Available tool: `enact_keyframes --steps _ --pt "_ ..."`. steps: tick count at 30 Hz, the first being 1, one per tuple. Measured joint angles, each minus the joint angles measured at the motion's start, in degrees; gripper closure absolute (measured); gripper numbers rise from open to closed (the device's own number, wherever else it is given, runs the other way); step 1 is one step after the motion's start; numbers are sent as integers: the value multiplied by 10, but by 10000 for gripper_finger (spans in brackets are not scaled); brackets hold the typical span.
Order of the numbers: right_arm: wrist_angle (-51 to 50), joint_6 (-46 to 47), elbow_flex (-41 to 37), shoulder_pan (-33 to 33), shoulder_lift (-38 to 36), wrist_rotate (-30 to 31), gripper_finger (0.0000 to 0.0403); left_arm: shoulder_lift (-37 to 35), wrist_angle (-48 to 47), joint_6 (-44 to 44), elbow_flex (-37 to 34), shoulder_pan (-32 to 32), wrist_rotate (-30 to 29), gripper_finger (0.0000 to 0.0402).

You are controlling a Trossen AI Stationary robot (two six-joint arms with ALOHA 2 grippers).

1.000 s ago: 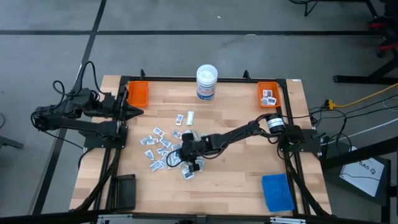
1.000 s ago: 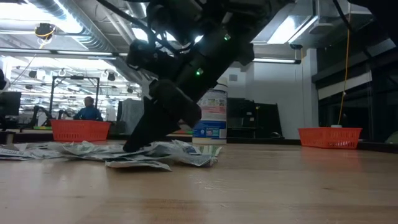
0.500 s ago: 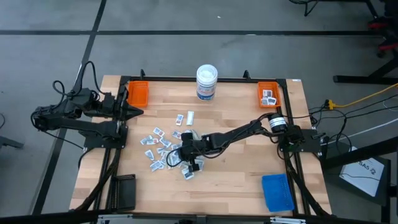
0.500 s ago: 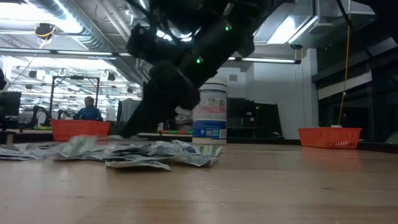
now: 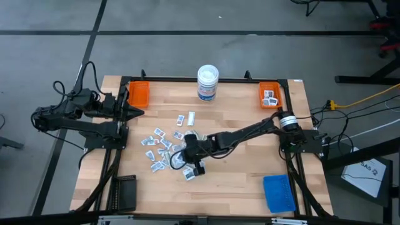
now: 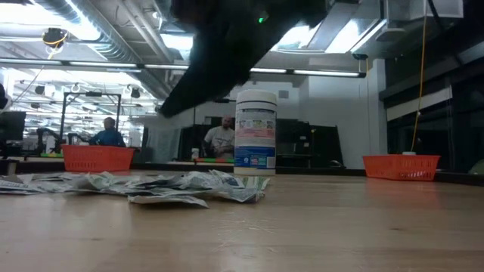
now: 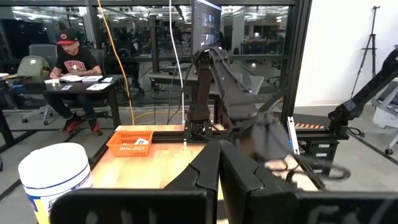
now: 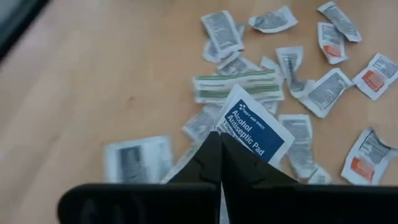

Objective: Pick & Place First Aid Supplies
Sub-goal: Put the blue alcohol pad into the blue bin

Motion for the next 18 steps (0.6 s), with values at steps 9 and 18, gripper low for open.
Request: enact_keyframes --steps 9,18 --pt "-86 89 0 63 -56 -38 401 0 0 0 0 0 0 397" --pt "-171 239 0 140 -97 -37 401 0 0 0 0 0 0 397"
